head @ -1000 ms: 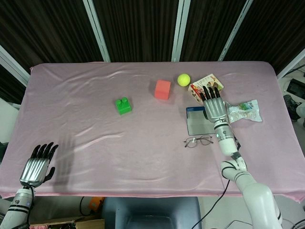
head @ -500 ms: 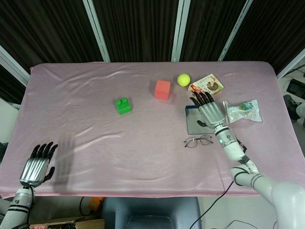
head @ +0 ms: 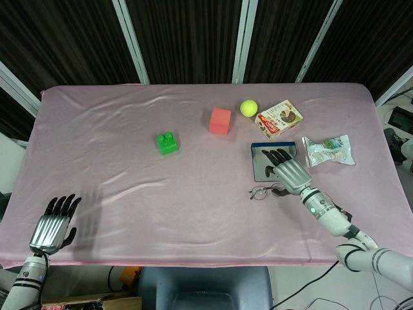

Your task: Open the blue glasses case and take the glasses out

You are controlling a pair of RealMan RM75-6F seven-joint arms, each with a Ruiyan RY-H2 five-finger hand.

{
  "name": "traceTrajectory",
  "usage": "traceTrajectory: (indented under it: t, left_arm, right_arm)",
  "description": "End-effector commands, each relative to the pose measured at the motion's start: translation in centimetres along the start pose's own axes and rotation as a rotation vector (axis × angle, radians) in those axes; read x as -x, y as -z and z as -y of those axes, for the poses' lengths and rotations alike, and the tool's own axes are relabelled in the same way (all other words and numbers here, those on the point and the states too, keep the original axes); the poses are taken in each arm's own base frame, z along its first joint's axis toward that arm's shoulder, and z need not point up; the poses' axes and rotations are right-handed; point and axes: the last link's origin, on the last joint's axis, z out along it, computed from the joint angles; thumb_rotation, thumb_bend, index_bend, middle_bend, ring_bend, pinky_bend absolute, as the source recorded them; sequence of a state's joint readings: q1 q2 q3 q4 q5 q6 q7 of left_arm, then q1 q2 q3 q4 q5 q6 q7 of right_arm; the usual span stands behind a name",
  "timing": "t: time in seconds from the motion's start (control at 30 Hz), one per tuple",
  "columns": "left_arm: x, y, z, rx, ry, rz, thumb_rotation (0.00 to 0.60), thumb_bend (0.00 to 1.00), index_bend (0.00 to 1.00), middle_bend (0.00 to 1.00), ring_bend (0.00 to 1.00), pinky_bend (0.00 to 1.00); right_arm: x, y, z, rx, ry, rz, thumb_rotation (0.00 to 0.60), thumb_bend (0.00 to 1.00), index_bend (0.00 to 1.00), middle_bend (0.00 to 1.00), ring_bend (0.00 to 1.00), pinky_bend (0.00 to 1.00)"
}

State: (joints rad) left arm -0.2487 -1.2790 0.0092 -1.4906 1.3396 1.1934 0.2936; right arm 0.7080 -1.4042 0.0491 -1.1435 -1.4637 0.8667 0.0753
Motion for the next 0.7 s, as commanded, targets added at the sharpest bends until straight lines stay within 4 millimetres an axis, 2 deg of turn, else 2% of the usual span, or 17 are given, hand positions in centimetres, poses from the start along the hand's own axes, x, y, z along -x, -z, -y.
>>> traceTrajectory:
  t: [0.03,0.3,0.7]
  left_arm:
    - [0.0,0.0,0.0,0.000,0.000,-0.001,0.600,0.42,0.00,0.00,0.00,0.04]
    - [-0.1,0.0,0.1,-0.001,0.003,-0.003,0.600,0.42,0.00,0.00,0.00,0.04]
    - [-0.2,0.0,0.2,-0.001,0.005,-0.004,0.600,0.42,0.00,0.00,0.00,0.04]
  right_arm:
    - [1.5,-0.3,0.0,-0.002,0.003,0.037,0.600,0.41,0.58,0.00,0.00,0.00]
    - [3.0,-1.0,0.3,-0.010,0.016,0.049,0.600,0.47,0.62,0.00,0.00,0.00]
    - [3.4,-1.6,0.4,-0.010,0.015,0.050,0.600,0.51,0.66,0.00,0.00,0.00]
